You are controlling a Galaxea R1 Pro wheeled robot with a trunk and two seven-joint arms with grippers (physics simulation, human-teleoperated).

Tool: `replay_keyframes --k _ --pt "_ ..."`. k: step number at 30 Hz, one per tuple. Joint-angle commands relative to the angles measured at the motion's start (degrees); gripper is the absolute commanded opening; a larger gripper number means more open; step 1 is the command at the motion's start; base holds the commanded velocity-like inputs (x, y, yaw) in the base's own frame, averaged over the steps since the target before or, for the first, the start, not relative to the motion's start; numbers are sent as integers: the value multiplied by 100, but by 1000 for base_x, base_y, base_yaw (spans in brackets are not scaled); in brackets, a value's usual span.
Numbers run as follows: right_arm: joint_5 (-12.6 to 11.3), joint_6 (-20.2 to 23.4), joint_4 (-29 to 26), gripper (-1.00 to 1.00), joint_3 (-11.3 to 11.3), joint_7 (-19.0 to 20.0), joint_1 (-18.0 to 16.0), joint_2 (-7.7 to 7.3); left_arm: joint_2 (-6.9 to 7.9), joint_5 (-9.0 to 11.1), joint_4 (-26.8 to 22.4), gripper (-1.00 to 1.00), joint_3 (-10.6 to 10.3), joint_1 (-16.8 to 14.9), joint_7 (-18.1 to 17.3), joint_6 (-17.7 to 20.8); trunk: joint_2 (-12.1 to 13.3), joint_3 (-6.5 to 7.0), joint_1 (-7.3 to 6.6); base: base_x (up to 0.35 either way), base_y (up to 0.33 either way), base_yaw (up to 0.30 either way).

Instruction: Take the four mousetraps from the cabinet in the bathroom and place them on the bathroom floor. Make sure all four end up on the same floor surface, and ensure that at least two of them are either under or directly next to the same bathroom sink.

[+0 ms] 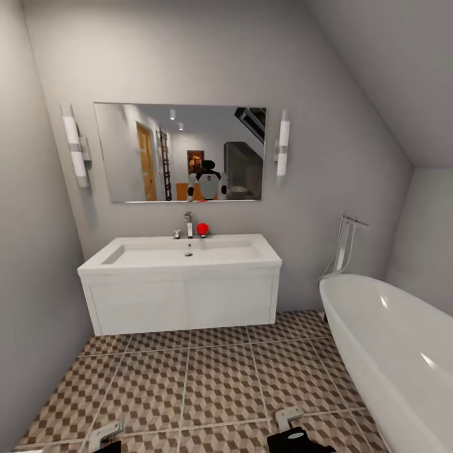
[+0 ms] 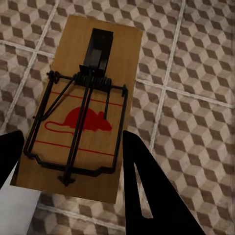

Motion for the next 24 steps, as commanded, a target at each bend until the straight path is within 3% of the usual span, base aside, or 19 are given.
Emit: replay_keyframes --k 1,24 --pt "50 10 11 -100 -44 -19 -7 1 1 40 6 -100 -47 -5 -4 -17 -3 -7 2 216 -159 1" --pt "50 10 10 -100 -41 -19 -7 -7 2 40 6 -100 -43 -5 -7 -21 -3 -7 2 223 -164 1"
